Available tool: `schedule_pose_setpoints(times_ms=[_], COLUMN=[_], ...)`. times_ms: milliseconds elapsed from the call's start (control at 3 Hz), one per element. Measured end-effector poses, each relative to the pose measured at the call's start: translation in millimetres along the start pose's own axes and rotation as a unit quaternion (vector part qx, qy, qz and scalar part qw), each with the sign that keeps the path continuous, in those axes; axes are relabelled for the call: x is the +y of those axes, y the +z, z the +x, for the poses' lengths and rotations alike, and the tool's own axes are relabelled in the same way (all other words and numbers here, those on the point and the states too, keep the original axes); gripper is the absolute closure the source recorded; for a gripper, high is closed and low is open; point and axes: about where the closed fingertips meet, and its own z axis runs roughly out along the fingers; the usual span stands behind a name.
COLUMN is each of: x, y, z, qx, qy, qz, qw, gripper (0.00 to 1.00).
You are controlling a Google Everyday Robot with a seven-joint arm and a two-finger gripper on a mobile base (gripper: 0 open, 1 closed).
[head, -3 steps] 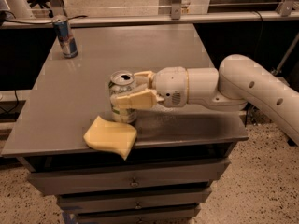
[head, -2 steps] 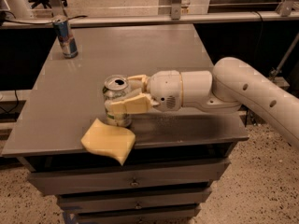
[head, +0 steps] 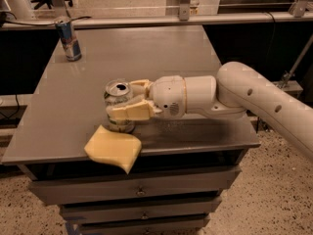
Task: Move 7up can near sponge
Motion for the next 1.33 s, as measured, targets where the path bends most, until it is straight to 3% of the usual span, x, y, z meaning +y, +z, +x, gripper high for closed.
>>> schedule_pose_setpoints(times_ms=[333, 667, 1333], x=[-1.3, -2.7, -15.0], y=[2.2, 2.8, -10.5], z=[2.5, 4.6, 8.2], qx=[0.002, 0.003, 0.014], qy=[-0.002, -0.003, -0.011], qz=[-0.002, -0.002, 0.007], qw=[1.0000, 1.0000, 0.9998], gripper=[0.13, 0.00, 0.00])
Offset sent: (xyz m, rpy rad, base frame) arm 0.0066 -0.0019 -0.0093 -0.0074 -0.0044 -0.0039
